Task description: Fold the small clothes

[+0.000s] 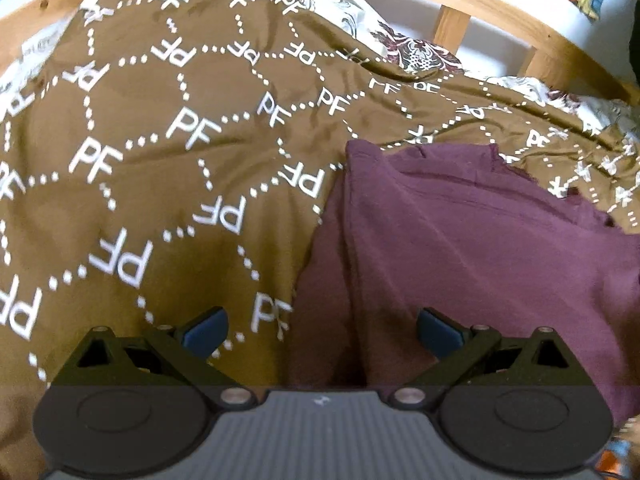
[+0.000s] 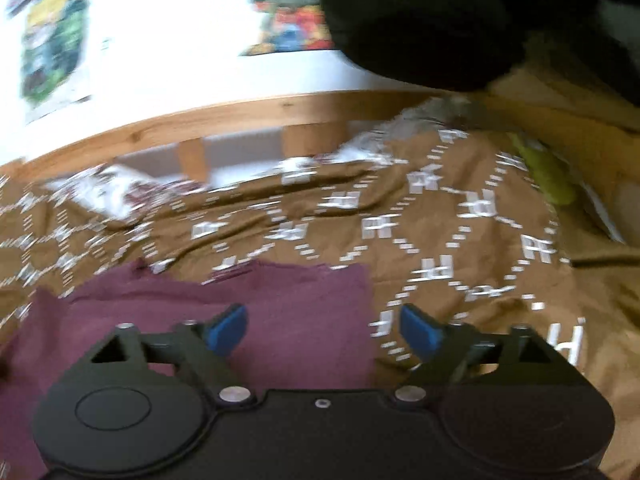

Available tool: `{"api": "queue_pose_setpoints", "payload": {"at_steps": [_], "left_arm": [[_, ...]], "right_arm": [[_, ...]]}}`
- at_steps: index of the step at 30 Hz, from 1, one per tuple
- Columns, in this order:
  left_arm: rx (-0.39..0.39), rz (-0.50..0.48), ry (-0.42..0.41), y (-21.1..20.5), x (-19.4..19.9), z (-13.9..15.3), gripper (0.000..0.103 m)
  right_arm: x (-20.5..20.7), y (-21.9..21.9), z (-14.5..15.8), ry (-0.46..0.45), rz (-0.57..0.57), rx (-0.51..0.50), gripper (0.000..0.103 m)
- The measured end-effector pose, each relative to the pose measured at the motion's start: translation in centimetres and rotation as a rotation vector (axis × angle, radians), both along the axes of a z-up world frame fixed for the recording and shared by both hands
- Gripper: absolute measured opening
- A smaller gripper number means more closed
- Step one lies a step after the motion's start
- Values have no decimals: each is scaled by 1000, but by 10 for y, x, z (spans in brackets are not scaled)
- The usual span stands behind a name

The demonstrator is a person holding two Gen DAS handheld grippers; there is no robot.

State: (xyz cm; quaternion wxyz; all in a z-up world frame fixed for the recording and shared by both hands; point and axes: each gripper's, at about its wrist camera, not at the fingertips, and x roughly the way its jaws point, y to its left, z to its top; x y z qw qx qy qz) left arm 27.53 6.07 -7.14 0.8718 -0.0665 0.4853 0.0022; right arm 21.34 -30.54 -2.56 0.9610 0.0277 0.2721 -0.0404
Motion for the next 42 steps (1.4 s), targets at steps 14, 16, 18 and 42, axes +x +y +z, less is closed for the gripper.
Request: {"api": "queue_pose_setpoints", "payload": {"at_steps": [14,16,18,42], "left_arm": [[-10,30,13,-1,13,-16,102],[-6,30,14,-2,13,-16,102],[-4,30,15,-2,13,-17,102],[-190,-5,14,7,8,-13,40]], "right_arm": [[0,80,-42,228,290,-224,102],[2,76,-42,245,283,-190,102],[2,74,-45,246,282,-180,102],[5,70,-49,265,276,-148,102]]}}
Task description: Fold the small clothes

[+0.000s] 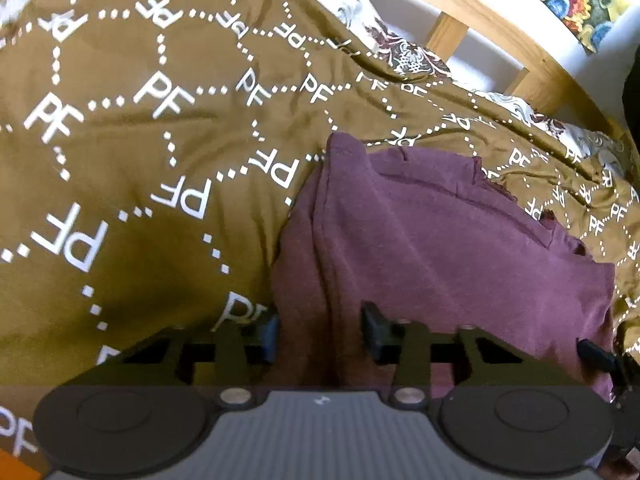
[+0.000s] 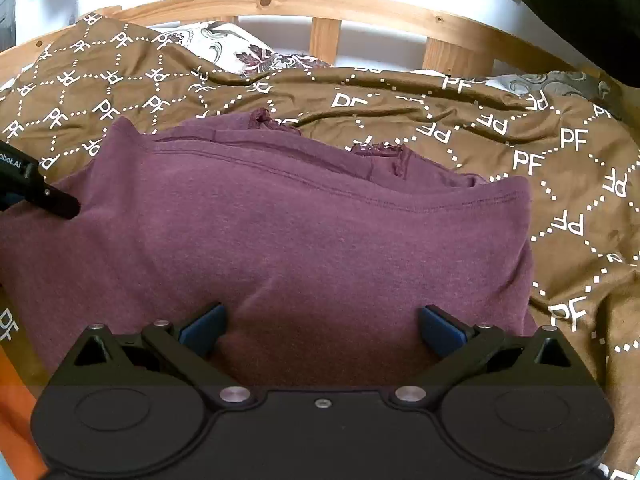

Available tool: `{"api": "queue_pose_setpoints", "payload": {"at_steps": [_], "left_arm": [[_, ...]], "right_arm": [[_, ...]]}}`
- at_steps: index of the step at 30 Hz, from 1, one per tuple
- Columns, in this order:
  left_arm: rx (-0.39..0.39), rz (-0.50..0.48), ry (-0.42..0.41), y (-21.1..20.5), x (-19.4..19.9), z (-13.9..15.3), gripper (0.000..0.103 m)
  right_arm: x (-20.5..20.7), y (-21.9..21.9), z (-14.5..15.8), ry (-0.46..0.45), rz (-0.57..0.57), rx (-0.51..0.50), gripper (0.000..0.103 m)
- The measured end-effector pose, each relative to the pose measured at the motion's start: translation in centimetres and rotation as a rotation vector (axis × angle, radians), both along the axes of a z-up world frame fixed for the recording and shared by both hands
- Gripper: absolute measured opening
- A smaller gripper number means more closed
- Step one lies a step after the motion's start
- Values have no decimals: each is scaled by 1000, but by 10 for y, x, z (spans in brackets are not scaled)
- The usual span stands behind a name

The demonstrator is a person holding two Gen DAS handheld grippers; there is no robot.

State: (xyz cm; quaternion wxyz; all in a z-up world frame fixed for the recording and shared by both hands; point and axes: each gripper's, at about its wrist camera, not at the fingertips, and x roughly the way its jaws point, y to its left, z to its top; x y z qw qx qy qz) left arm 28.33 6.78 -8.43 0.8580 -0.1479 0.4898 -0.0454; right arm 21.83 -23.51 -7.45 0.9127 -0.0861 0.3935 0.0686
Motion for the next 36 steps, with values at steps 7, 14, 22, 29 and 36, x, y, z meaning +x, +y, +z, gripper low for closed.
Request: {"api": "queue_pose_setpoints", "payload": {"at_steps": [7,14,22,29,36], "left_arm": [[99,-46,-11,-13,-16,12,28],[126,-61,-118,-38,-25,53,11],[117,-233,-310,-132,-40,125,10],[152,-392,-328,-238,-49,131,10],[180,-452,-231,-287,-53,80,11]], "right_arm": [[1,-2,0,14,-7,9,102],[2,-7,8,33,-11,33,102],[-11,-63,52,-71,-190,158,102],[-29,-138,78,-142,-400,227,102],[-39,-179,81,-167,-505,257,102]]}}
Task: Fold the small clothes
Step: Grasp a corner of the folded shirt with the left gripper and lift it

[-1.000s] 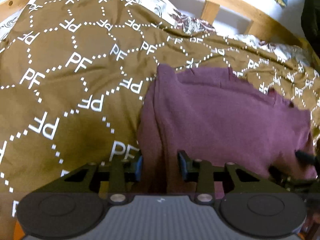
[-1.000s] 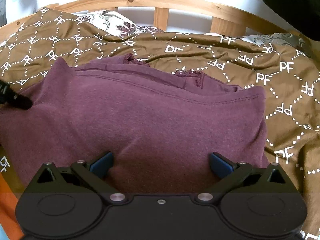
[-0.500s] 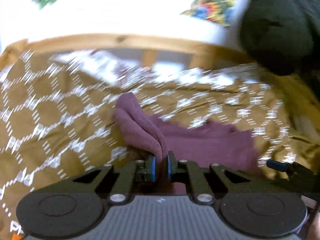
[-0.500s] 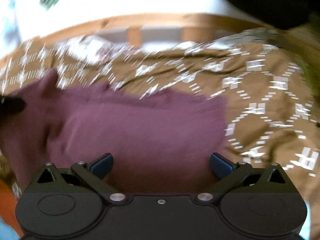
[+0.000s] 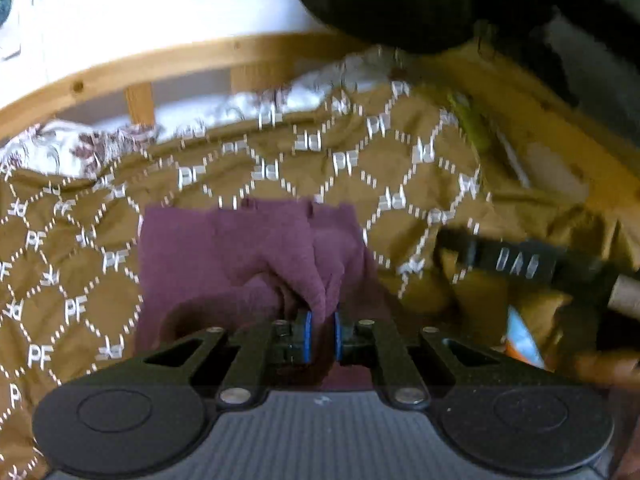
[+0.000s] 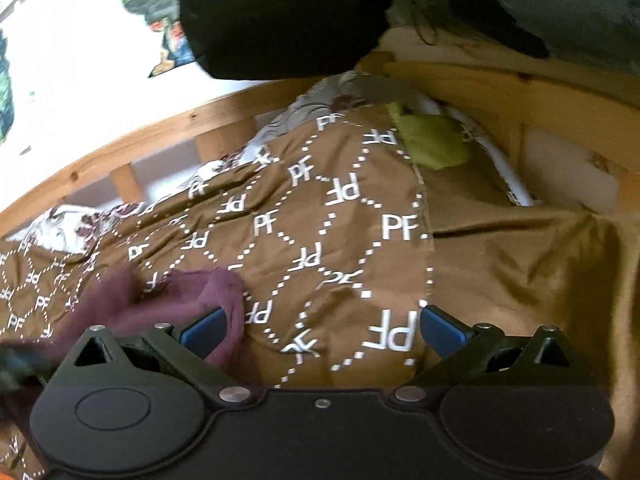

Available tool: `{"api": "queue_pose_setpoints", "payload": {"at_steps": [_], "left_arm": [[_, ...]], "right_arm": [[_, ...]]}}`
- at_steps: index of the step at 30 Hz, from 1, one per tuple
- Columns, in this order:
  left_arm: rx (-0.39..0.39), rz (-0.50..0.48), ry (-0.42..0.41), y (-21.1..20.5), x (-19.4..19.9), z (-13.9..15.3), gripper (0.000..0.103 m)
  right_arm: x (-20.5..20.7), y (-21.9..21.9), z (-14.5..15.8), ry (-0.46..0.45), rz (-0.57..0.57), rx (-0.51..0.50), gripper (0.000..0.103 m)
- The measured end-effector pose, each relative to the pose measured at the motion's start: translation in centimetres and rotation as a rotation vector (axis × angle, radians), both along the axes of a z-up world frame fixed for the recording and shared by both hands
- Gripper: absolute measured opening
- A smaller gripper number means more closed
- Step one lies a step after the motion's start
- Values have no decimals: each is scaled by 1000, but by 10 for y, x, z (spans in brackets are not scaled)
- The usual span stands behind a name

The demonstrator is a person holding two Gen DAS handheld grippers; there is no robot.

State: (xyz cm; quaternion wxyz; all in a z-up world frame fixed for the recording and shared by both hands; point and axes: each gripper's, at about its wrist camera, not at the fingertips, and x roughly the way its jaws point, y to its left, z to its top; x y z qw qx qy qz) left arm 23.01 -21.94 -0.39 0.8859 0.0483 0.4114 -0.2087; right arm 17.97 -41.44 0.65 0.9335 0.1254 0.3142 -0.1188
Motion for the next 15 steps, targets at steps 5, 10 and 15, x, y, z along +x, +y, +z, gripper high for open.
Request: {"api": "queue_pose_setpoints", "payload": {"at_steps": [5,10,15], "left_arm": [[-28,-45,0,2,-15,-7,38],[-99,-98,-51,10,-39,9,89],[-46,-171,-190,13,-71,25,101]], "right_arm": [[-1,-9,-3,6,-10,31,102],[2,-9,-3,-10,-10,80,102],[-6,-8,3,-96,-8,162,102]]}}
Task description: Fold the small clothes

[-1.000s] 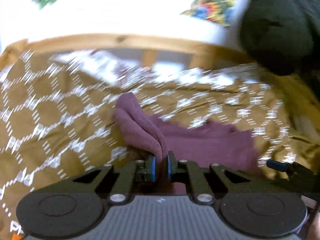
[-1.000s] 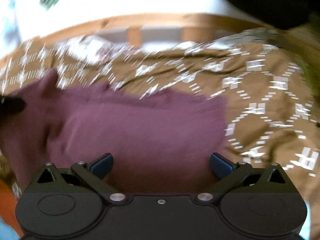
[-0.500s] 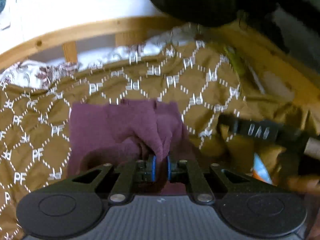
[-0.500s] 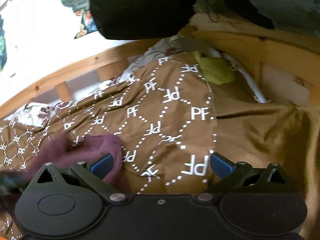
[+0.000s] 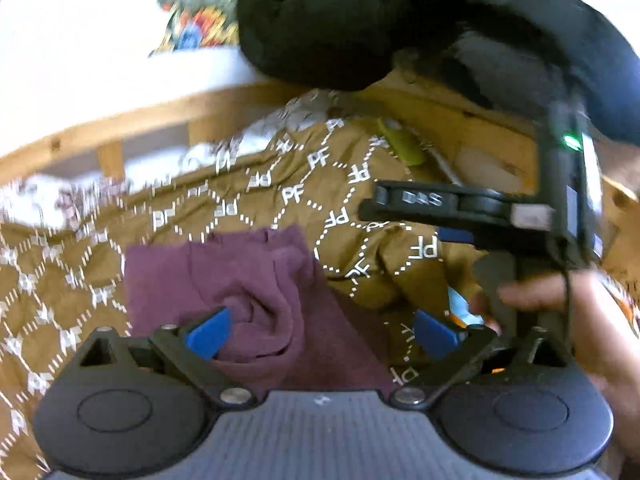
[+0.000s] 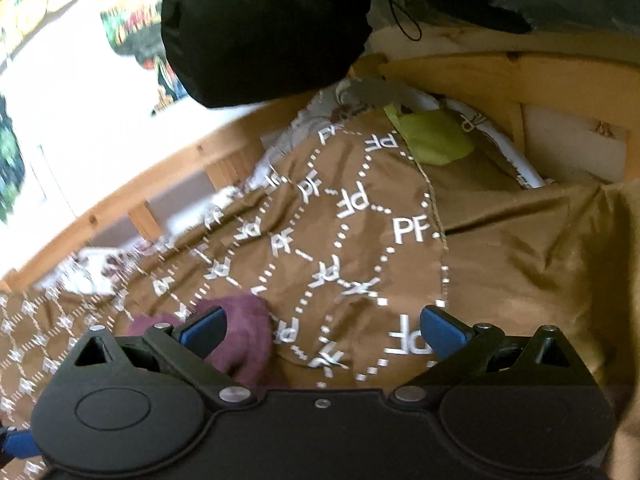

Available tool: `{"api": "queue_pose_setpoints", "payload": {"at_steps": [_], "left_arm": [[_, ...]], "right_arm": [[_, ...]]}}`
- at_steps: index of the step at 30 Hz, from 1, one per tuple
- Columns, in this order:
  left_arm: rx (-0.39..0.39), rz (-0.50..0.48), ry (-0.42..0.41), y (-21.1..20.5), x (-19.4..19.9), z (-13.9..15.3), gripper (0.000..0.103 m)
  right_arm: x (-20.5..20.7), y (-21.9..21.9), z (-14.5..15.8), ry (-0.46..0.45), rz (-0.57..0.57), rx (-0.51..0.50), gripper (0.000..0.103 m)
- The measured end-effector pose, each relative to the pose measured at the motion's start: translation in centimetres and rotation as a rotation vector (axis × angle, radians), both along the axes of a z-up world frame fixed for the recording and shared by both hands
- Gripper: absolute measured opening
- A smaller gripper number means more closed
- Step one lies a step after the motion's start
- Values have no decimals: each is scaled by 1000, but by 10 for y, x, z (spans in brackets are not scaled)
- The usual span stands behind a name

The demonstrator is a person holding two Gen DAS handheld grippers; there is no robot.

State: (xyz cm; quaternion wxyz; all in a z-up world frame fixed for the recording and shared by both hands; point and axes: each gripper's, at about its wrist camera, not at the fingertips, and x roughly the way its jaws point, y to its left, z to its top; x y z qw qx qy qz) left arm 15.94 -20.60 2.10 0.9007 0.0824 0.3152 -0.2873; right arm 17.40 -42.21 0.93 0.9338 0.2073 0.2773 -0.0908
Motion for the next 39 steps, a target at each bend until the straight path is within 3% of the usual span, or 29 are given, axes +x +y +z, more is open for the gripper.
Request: {"api": "queue_pose_setpoints", "payload": {"at_steps": [7,10,14,17,21,24,26,32,36,37,39], "left_arm": [[101,3,-146,26,-19,-6,102],[126,37,-125,37,-10,-21,102],[101,83,-60,52,4,-43,102],[69,114,-23,61,11,-60,102],[35,106,16,68,16,-74,101],[42,99,21,66,17,-78,88],[52,101,26,65,18,-81,73],[66,98,-9,64,11,-81,39],[59,68,-38,61,5,-78,26],[52,58,-43,61,3,-78,24],[38,34,-52,60,1,-77,23]], "right_arm": [[4,5,-5,-64,117,201,102],[11,9,-12,-71,220,358,102],[21,24,-22,-22,328,476,102],[28,37,-32,34,351,487,102],[38,50,-39,86,330,400,101],[49,53,-44,82,309,383,97],[54,55,-49,65,295,382,93],[62,68,-51,66,309,285,68],[58,74,-40,19,324,159,27],[57,74,-38,-4,325,148,21],[53,71,-30,-57,328,133,18]]}}
